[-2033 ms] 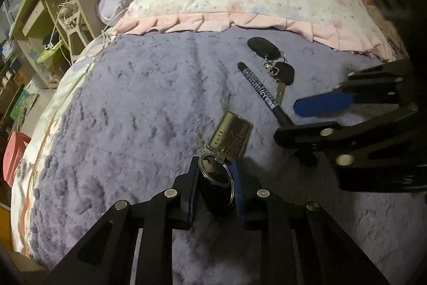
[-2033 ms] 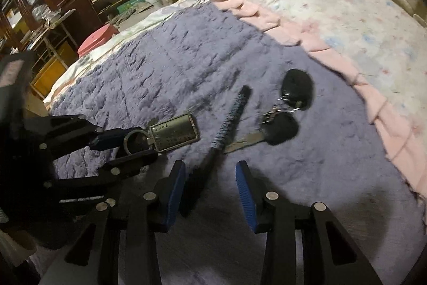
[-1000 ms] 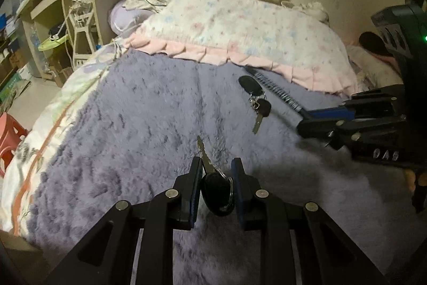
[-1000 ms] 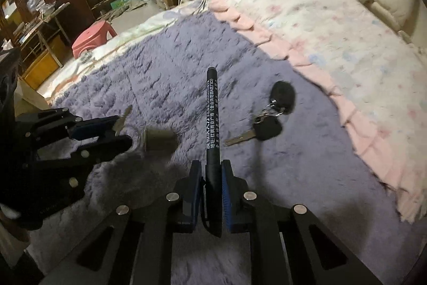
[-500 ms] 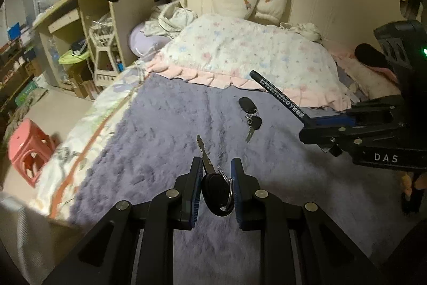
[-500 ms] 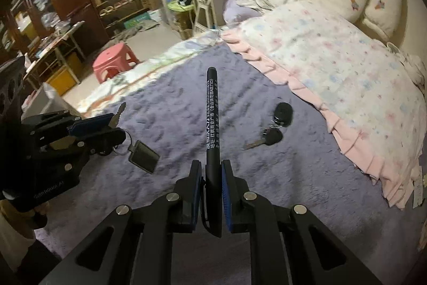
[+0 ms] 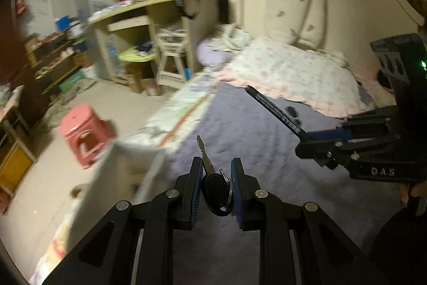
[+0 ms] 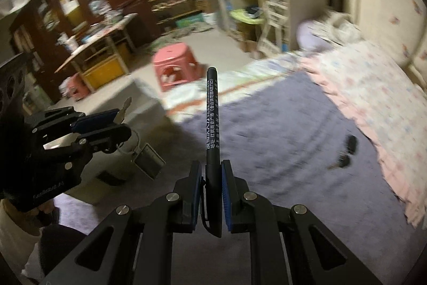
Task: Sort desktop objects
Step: 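Lift the pen and key ring and carry both toward the white bag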
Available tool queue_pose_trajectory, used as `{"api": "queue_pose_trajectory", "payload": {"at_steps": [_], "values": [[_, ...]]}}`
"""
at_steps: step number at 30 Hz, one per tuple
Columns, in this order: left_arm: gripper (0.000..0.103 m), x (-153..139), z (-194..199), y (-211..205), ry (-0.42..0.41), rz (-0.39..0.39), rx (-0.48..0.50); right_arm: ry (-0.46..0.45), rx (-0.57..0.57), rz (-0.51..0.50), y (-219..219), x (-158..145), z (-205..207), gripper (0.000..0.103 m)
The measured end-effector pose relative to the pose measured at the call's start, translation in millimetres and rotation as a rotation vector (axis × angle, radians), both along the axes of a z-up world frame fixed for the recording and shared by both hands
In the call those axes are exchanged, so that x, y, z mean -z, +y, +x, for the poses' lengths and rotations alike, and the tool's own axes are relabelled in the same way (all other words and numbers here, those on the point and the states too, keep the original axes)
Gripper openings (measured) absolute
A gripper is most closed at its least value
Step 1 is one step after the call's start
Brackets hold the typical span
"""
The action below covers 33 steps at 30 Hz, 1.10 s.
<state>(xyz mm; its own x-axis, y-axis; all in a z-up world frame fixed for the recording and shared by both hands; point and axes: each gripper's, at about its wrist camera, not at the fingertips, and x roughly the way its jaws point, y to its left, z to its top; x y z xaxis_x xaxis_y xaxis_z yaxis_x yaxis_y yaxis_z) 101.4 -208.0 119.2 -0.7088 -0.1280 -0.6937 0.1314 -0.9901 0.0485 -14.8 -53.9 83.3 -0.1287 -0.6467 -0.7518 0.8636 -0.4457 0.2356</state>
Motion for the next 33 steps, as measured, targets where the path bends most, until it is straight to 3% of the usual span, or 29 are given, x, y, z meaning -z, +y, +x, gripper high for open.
{"api": "queue_pose_trajectory", "payload": {"at_steps": [2,4,9,20,24,28,30,32,33], "values": [[0.020,-7,20,-18,0.002,-0.012,-0.037,-0.007,-0.029,-0.015,-15,-3,15,0.013],[0.007,-13,35,-32,0.004,-0.021,-0.062,-0.013,-0.060,-0.022,-33,-3,31,0.013],[0.007,-16,61,-65,-0.014,-0.027,-0.118,-0.029,-0.109,-0.028,-67,-2,58,0.013],[0.007,27,87,-95,-0.080,0.050,-0.163,-0.118,-0.173,0.028,-115,29,85,0.013],[0.007,43,88,-103,-0.116,0.043,-0.187,-0.352,-0.157,0.032,-132,43,78,0.013],[0.008,50,96,-103,-0.090,0.025,-0.211,-0.560,-0.088,0.056,-157,53,67,0.013],[0.016,54,96,-101,-0.103,-0.010,-0.229,-0.629,-0.060,0.050,-171,55,63,0.013],[0.035,57,96,-99,-0.112,-0.013,-0.231,-0.690,-0.035,0.054,-183,57,60,0.013],[0.050,58,97,-100,-0.109,-0.011,-0.234,-0.734,-0.016,0.061,-189,61,58,0.013]]}}
